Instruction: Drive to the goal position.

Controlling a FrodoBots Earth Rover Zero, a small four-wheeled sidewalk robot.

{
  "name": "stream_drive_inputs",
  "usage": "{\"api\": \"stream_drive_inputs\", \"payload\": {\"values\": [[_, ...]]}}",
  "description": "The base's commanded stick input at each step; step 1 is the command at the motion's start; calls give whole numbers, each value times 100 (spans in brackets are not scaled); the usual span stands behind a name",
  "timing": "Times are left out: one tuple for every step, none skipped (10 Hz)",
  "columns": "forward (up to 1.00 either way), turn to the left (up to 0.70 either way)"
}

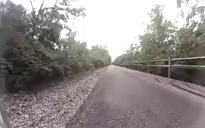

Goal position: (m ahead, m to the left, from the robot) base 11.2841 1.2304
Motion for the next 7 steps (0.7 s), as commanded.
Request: {"api": "stream_drive_inputs", "payload": {"values": [[70, 0], [70, 0], [70, 0], [70, 0], [70, 0], [70, 0], [70, 0]]}}
